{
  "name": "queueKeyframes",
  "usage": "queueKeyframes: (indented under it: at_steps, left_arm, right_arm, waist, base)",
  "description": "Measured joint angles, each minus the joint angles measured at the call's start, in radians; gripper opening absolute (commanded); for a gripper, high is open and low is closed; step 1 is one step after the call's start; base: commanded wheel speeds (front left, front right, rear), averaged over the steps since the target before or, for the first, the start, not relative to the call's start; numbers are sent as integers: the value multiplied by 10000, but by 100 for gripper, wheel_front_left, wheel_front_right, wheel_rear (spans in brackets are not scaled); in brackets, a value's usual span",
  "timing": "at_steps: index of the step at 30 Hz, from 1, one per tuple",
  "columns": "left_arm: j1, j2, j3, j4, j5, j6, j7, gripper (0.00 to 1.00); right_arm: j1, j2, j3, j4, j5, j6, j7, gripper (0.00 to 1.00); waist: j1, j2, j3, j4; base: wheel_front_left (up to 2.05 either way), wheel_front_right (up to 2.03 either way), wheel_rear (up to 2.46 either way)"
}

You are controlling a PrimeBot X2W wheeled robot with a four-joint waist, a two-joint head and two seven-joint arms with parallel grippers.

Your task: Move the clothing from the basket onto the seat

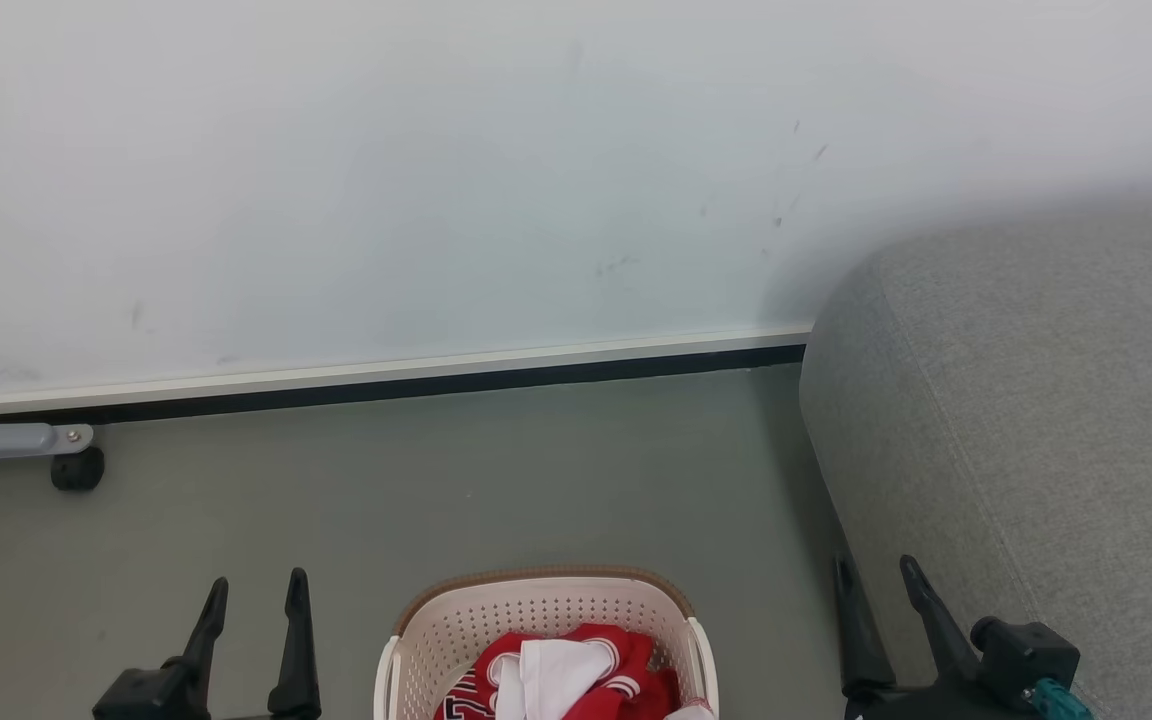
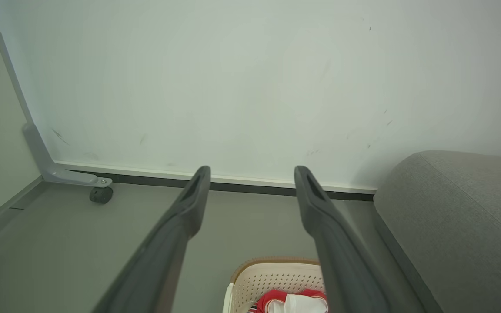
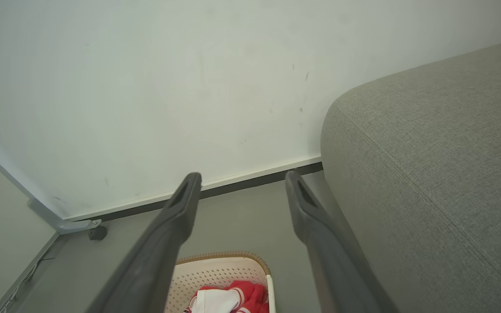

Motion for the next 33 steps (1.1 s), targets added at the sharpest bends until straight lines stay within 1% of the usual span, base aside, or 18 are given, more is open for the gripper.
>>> queueKeyframes:
  at_steps: [2, 10, 11, 13, 20, 22, 33]
  left_arm:
    - [15, 27, 0, -6, 259, 13, -96, 100]
    - [209, 54, -12, 0, 1141, 86, -387, 100]
    - [210, 54, -19, 0, 1235, 86, -443, 100]
    - [210, 54, -19, 4, 1279, 86, -464, 100]
    - [210, 44, 19, 58, 1277, 69, -464, 100]
    - [210, 42, 44, 73, 1277, -8, -464, 100]
    - [210, 17, 140, 173, 1348, -17, -464, 100]
  right_arm:
    - [0, -4, 82, -27, -213, -75, -96, 100]
    - [1, -48, 408, -82, -1315, -199, -374, 100]
    - [1, -50, 451, -88, -1407, -251, -426, 100]
    - [1, -50, 474, -90, -1555, -251, -426, 100]
    - [1, -54, 468, -82, -1584, -249, -426, 100]
    - [1, -54, 464, -77, -1584, -247, -426, 100]
    - [0, -50, 430, -67, -1592, -232, -426, 100]
  waist:
    - [0, 0, -4, -9]
    - [0, 0, -2, -43]
    - [0, 0, -2, -46]
    - [0, 0, 1, -47]
    - [0, 0, 12, -41]
    - [0, 0, 13, -40]
    - [0, 0, 27, -41]
  base:
    - [0, 0, 0]
    - [0, 0, 0]
    - [0, 0, 0]
    - [0, 0, 0]
    - [0, 0, 0]
    - [0, 0, 0]
    - [0, 0, 0]
